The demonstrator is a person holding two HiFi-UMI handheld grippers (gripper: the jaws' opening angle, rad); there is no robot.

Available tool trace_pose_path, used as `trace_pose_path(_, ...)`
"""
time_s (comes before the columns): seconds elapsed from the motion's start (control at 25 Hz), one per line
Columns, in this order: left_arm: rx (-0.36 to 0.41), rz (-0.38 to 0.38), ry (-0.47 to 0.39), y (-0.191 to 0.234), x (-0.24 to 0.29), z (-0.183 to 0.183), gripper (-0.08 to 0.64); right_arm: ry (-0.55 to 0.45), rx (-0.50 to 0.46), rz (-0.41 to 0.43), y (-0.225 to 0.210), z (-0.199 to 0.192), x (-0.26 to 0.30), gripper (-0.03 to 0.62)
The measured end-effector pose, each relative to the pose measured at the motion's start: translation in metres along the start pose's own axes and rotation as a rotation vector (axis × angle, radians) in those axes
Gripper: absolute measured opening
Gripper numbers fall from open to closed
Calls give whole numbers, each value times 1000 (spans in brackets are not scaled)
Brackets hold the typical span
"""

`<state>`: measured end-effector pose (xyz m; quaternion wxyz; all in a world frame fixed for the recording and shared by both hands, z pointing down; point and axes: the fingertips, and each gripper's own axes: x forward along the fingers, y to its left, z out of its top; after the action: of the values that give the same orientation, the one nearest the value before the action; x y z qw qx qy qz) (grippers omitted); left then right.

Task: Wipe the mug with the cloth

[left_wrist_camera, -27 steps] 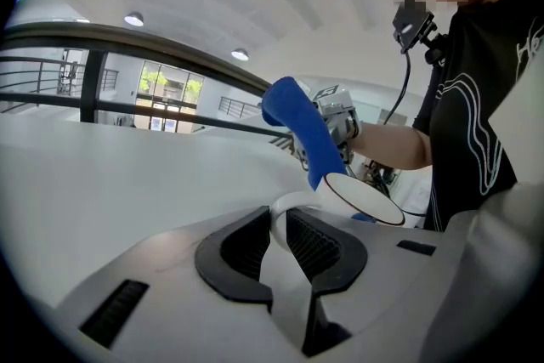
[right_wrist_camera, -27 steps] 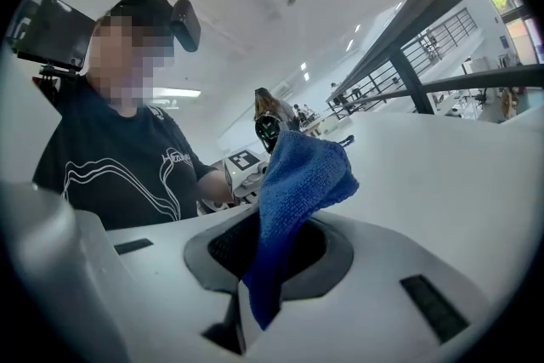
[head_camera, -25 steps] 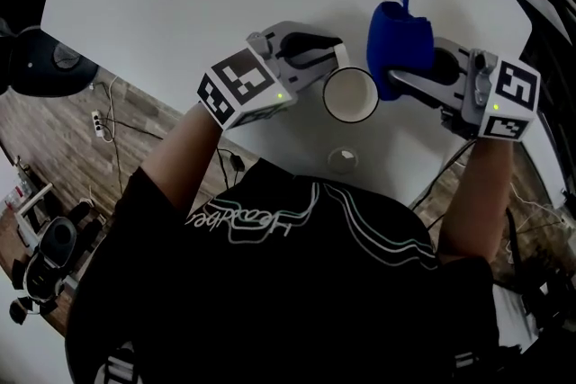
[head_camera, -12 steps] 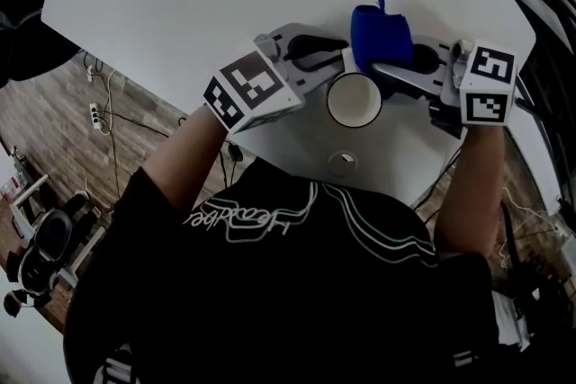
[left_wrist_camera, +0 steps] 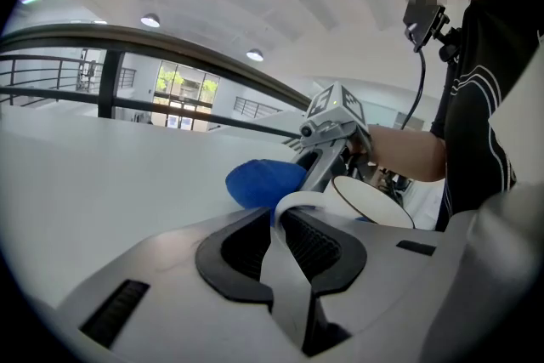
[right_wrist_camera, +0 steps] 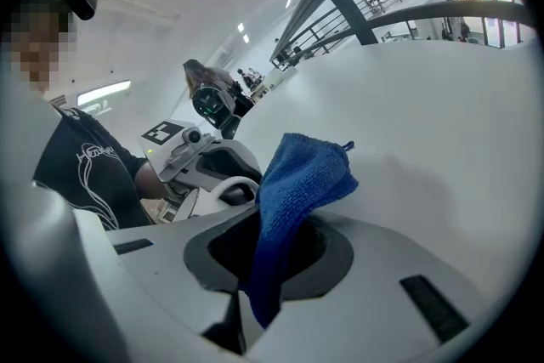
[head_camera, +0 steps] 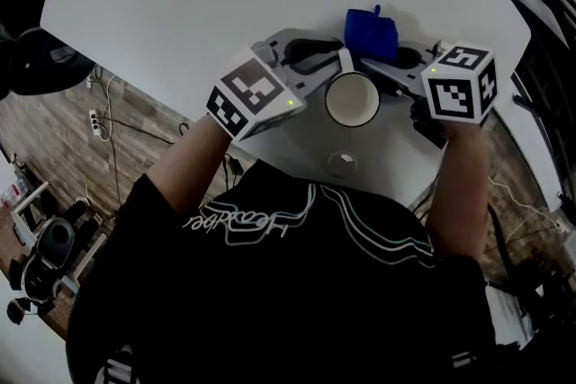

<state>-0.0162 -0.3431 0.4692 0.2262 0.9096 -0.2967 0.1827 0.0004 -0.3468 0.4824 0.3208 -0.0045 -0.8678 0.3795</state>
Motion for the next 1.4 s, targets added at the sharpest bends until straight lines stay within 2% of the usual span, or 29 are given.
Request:
trace_pose_path(0.2, -13, 20, 0, 1, -5, -3, 57, -61, 40, -69, -5, 1, -1, 51)
trace_pose_path(0.44, -22, 22, 17, 8, -9, -6, 52, -254, 101, -211, -5, 6, -39, 51)
trace_pose_path(0.6, -10, 18, 27, 3, -13, -9, 52, -414, 166, -263, 14, -9, -69, 51)
trace_pose_path(0.72, -5, 26, 24, -11, -22, -14, 52, -508, 206, -246, 45, -28, -78, 51)
trace_pose_path(0.84, -12, 38, 30, -6, -28, -18, 52, -545, 227, -227, 57, -33, -75, 51)
trace_pose_path(1.2, -17, 52, 51, -9, -28, -24, 52, -653, 278, -193, 59, -35, -78, 51)
trace_pose_path(1.4, -10, 59, 59, -14, -28, -23, 52, -691, 346, -179, 50, -39, -77, 51)
